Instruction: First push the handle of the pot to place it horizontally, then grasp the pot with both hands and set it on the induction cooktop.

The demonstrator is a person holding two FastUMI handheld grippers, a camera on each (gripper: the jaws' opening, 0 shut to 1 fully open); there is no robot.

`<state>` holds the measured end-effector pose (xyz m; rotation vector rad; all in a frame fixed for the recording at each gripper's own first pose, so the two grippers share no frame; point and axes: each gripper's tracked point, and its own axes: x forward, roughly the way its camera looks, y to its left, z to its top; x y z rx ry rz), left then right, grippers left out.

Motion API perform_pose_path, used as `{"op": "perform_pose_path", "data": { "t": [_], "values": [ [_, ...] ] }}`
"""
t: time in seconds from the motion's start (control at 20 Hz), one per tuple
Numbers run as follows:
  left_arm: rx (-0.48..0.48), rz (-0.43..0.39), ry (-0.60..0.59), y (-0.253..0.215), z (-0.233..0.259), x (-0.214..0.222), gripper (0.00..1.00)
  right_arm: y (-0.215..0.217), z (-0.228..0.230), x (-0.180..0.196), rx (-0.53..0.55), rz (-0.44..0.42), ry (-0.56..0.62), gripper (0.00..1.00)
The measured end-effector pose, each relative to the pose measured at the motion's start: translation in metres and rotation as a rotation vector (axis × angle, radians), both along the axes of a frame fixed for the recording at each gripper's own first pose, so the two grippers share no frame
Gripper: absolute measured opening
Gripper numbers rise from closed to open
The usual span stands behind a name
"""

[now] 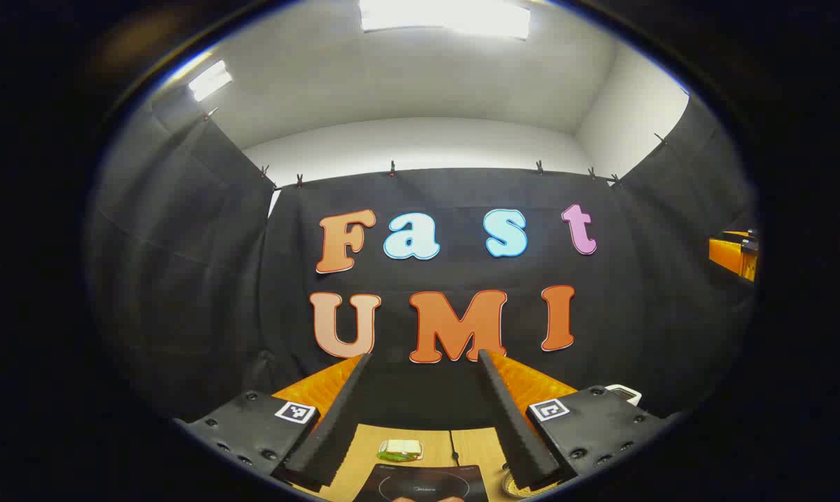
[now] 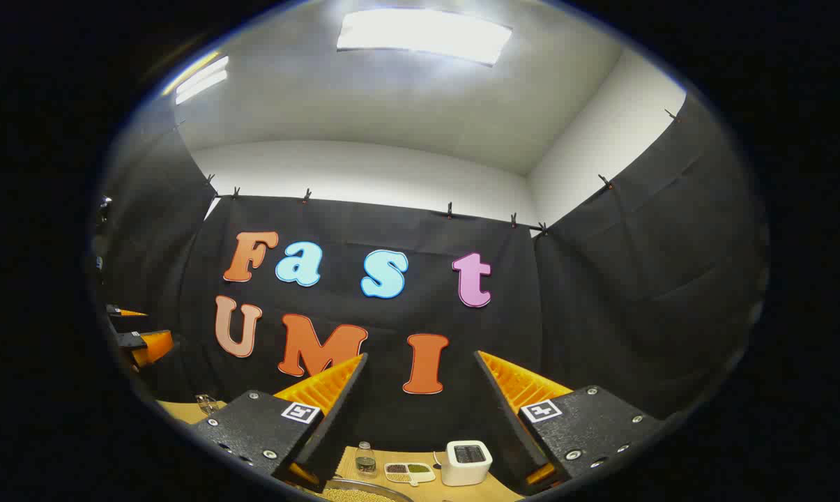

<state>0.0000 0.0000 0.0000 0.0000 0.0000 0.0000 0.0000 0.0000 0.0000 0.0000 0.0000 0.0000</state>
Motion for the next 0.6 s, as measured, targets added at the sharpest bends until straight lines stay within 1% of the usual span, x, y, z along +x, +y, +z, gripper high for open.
{"op": "perform_pose_path", "data": {
  "t": [0.1, 0.15, 0.2, 0.25, 0.3, 0.35, 0.4, 0.45, 0.6],
  "values": [
    [0.003, 0.004, -0.006, -0.001, 0.003, 0.001, 0.98, 0.0, -0.002, 0.0, 0.0, 0.002, 0.005, 0.88],
    [-0.002, 0.001, -0.002, -0.002, 0.002, 0.001, 0.98, 0.002, -0.002, 0.0, 0.0, 0.006, 0.006, 0.89],
    [-0.009, 0.002, 0.001, -0.002, 0.001, 0.001, 0.95, 0.003, -0.003, 0.001, -0.001, 0.008, 0.008, 0.89],
    [-0.01, 0.003, 0.006, -0.002, 0.002, 0.003, 0.95, 0.003, -0.005, 0.0, -0.002, 0.012, 0.013, 0.89],
    [-0.011, 0.006, 0.01, -0.001, 0.001, 0.004, 0.98, 0.004, -0.006, 0.0, -0.001, 0.013, 0.019, 0.89],
    [-0.011, 0.008, 0.017, -0.001, 0.0, 0.005, 0.96, 0.005, -0.008, 0.001, 0.0, 0.019, 0.025, 0.89],
    [-0.009, 0.007, 0.023, -0.002, 0.0, 0.006, 0.99, 0.005, -0.011, 0.0, 0.003, 0.019, 0.034, 0.89],
    [-0.008, 0.007, 0.026, -0.002, -0.001, 0.006, 0.95, 0.006, -0.012, 0.001, 0.009, 0.022, 0.04, 0.89],
    [0.005, 0.004, 0.051, -0.005, -0.004, 0.009, 0.95, 0.008, -0.021, 0.004, 0.021, 0.034, 0.082, 0.89]
  ]
}}
